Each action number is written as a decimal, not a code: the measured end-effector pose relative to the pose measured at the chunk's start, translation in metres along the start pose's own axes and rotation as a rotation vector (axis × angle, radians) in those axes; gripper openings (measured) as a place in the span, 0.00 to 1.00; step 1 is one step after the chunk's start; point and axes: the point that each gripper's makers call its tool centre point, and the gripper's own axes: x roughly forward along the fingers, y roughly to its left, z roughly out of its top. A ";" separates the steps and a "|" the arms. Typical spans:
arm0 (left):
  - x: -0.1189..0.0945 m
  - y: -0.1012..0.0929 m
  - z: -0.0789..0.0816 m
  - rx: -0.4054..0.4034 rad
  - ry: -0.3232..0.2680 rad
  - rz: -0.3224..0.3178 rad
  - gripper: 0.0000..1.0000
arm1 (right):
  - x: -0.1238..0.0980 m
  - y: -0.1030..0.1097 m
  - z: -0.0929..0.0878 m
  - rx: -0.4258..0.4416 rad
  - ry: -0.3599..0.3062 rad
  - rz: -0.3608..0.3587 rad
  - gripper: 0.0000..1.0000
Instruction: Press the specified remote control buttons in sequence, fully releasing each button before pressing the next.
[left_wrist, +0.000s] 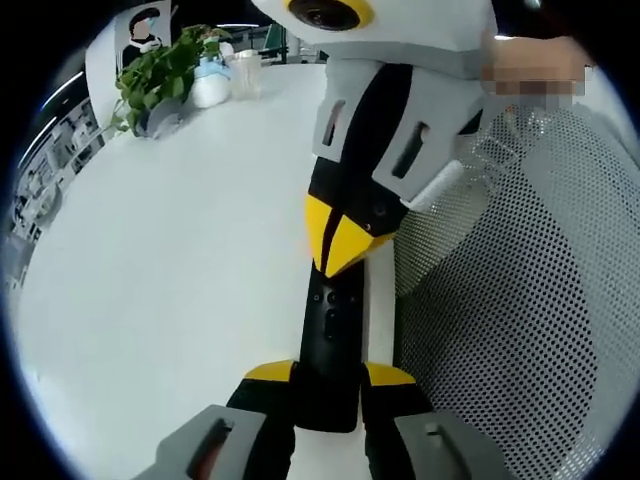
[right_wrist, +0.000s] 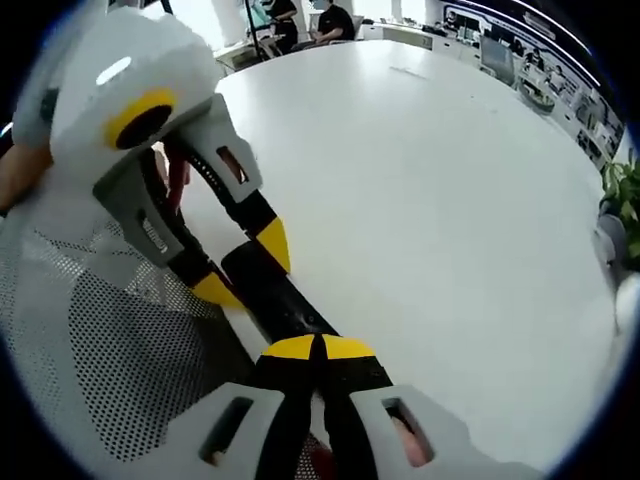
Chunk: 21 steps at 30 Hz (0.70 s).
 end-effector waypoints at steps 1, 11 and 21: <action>0.000 0.000 0.000 0.000 0.000 0.001 0.24 | 0.000 0.000 -0.001 -0.001 0.003 0.002 0.00; 0.003 0.002 0.003 0.053 0.005 0.027 0.24 | 0.002 0.001 -0.004 0.017 0.018 -0.002 0.00; 0.002 0.002 0.003 0.021 -0.023 0.008 0.24 | 0.002 0.003 -0.005 -0.066 0.029 -0.040 0.00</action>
